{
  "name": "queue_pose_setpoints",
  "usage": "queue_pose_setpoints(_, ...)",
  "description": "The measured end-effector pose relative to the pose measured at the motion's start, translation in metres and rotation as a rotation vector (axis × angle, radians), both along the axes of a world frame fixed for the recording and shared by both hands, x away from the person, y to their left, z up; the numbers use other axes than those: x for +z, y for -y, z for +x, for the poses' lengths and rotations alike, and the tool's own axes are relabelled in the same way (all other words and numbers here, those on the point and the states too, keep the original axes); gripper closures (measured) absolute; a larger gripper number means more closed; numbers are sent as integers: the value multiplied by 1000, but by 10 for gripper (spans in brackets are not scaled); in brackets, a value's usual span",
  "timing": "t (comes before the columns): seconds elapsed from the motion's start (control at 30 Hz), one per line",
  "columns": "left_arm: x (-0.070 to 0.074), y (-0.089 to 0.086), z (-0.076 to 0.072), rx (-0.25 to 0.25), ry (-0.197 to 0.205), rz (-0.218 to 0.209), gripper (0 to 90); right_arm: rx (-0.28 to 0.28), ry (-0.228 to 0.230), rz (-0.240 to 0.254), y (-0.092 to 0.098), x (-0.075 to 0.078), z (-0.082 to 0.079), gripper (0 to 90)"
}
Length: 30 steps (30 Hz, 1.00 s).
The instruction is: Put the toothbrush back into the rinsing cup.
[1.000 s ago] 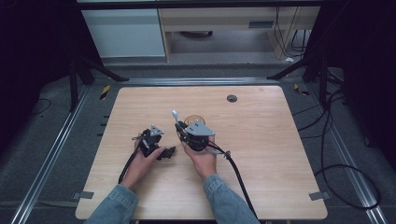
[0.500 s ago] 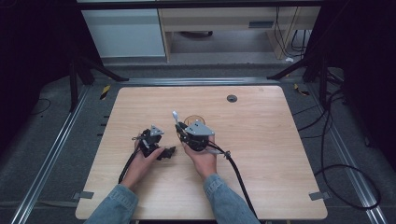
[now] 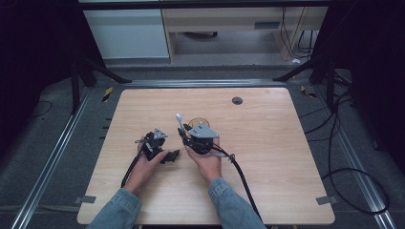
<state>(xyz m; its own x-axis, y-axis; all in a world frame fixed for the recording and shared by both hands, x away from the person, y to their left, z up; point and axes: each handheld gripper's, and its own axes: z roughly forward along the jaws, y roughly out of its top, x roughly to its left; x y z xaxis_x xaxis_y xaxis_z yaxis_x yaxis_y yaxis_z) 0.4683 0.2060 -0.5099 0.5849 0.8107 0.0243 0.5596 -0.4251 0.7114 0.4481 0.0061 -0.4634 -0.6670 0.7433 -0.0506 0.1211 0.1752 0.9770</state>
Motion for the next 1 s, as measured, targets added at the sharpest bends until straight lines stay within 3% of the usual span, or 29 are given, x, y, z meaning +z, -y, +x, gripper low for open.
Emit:
queue_pose_setpoints(0.6, 0, 0, 0, 0, 1, -1, 0, -24, -16, -27, 14, 21, -5, 560)
queue_pose_setpoints(1.0, 0, 0, 0, 0, -2, 0, 0, -81, -61, -61, 47, 37, -3, 436)
